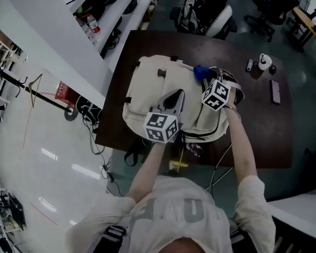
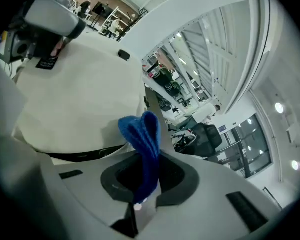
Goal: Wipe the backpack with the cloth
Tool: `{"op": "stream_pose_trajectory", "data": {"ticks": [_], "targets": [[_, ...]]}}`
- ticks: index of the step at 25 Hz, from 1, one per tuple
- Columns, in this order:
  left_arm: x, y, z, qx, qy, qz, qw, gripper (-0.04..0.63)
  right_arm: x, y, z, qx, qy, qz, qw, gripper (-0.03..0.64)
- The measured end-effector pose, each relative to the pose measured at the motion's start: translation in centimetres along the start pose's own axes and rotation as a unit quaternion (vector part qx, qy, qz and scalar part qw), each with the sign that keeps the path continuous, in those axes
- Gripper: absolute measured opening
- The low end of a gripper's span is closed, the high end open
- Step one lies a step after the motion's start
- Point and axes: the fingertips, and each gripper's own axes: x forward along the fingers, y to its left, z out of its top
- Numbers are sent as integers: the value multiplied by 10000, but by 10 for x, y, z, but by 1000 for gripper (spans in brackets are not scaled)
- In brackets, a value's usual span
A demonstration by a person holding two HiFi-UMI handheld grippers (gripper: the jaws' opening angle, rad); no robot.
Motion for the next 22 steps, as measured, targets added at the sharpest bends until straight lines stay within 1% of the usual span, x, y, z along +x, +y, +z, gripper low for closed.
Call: {"op": "stream_pose_trajectory", "data": {"ticks": [4, 9, 13, 16, 20, 22], "targets": [[7, 6, -6, 99, 93, 33, 9999, 5, 25, 10, -1, -75, 76, 201, 9997, 48], [10, 12, -6, -33, 67, 65, 10000, 5, 36, 19, -1, -203, 121, 303, 9993, 48], [10, 12, -6, -69, 57, 38, 10000, 5, 39, 26, 0, -216, 159, 339, 9991, 48], [10, 12, -8, -11, 59, 10, 10000, 4, 37, 29, 0, -238, 163, 312, 9991, 48], [10, 13, -9, -20, 67, -1, 10000, 4, 30, 39, 0, -364, 167, 333, 9986, 48], [11, 12, -10, 62, 114, -10, 9999, 5, 25, 47, -2, -362, 179, 382, 9985, 48]]}}
